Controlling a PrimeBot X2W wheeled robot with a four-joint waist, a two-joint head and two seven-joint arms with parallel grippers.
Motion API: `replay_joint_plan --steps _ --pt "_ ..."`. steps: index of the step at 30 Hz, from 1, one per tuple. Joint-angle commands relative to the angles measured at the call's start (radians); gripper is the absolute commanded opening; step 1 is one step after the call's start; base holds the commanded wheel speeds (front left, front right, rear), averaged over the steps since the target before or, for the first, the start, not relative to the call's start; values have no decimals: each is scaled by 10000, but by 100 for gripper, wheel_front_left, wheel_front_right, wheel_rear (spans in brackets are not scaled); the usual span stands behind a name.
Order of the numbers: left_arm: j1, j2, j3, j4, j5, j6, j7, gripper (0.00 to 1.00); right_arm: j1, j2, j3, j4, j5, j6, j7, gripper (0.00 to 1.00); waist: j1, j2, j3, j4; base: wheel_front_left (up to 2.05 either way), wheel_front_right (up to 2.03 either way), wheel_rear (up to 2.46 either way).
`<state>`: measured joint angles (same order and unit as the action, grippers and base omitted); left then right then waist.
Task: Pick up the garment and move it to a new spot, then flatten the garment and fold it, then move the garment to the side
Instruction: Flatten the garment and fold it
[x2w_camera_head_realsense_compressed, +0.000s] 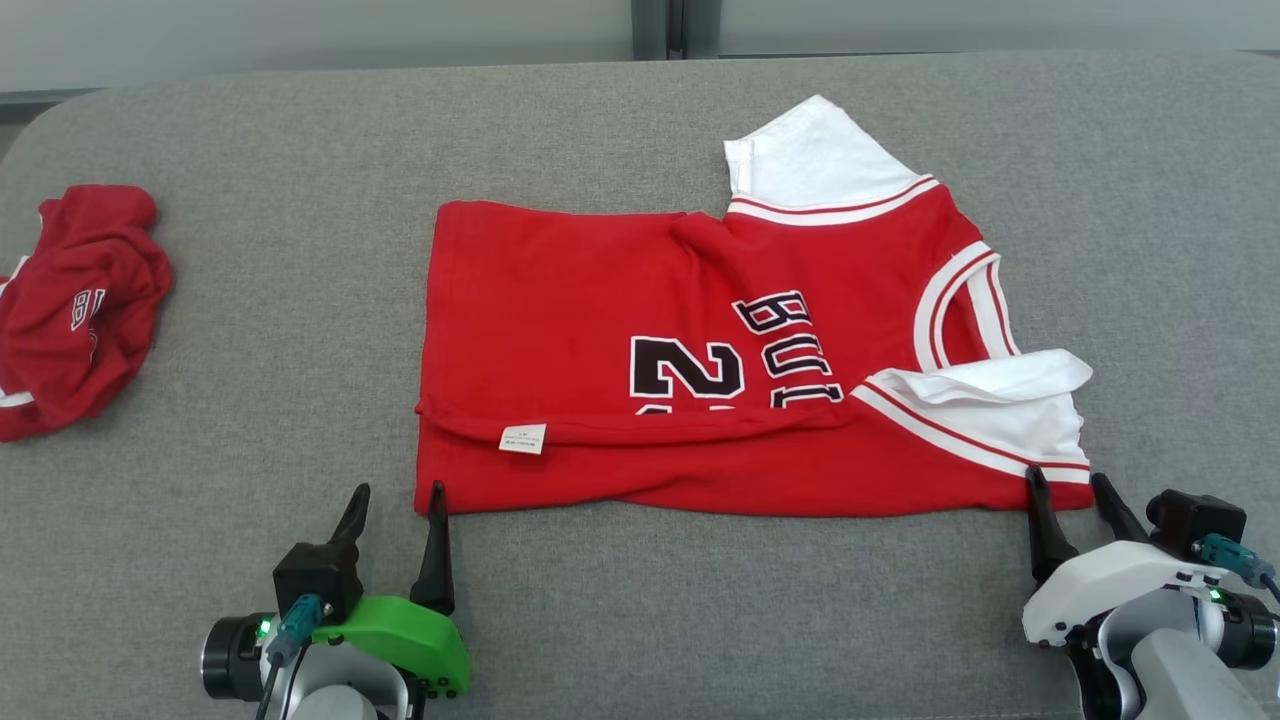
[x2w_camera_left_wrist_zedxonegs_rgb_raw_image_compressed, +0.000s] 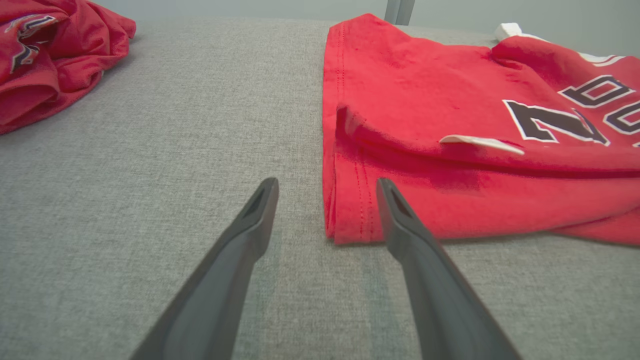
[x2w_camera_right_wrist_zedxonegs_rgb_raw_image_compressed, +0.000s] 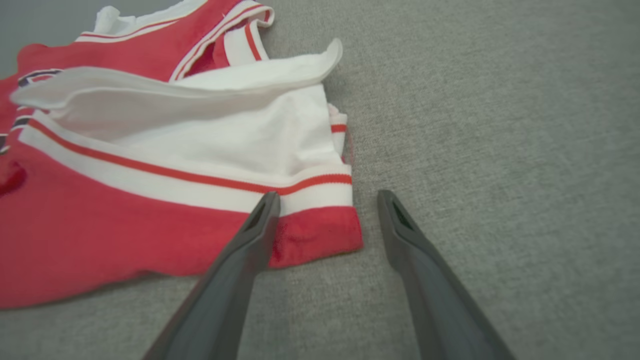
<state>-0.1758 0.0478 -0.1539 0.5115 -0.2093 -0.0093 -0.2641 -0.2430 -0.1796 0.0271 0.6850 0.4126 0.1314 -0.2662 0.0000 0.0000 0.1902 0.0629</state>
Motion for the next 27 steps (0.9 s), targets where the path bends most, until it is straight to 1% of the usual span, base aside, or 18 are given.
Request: replay_joint_plan --steps 1,2,3,4,7,9,12,17,27 --pt "-76 57 15 -6 -15 -42 2 100 -155 -45 230 413 103 -15 50 92 0 0 52 93 0 0 0" --pt "-90 57 10 -6 -22 -48 2 100 -199 -29 371 614 180 -15 78 47 0 0 62 117 0 0 0" --pt "-102 57 13 -15 -35 -50 2 100 -249 -32 507 742 273 -14 79 15 0 0 71 137 0 0 0" --pt "-106 57 14 -37 -57 -46 2 100 -295 -51 588 847 357 -14 77 0 0 0 75 151 0 0 0" --pt "-91 57 31 -77 -119 -49 2 100 -390 -159 808 975 573 -18 87 0 0 0 76 153 0 0 0" --pt "-107 54 6 -106 -174 -93 2 100 -476 -356 851 874 702 -18 77 0 0 0 79 121 0 0 0" --pt "-135 56 -137 -153 -382 -266 2 100 -503 -637 664 536 810 -27 37 0 0 0 95 51 0 0 0" --pt "-243 59 -476 71 -854 -550 2 100 -418 -881 611 168 875 -24 29 0 0 0 150 -73 0 0 0" --pt "-688 57 -957 851 -1706 -714 2 100 -537 -869 893 -164 814 -18 21 0 0 0 327 -288 0 0 0"
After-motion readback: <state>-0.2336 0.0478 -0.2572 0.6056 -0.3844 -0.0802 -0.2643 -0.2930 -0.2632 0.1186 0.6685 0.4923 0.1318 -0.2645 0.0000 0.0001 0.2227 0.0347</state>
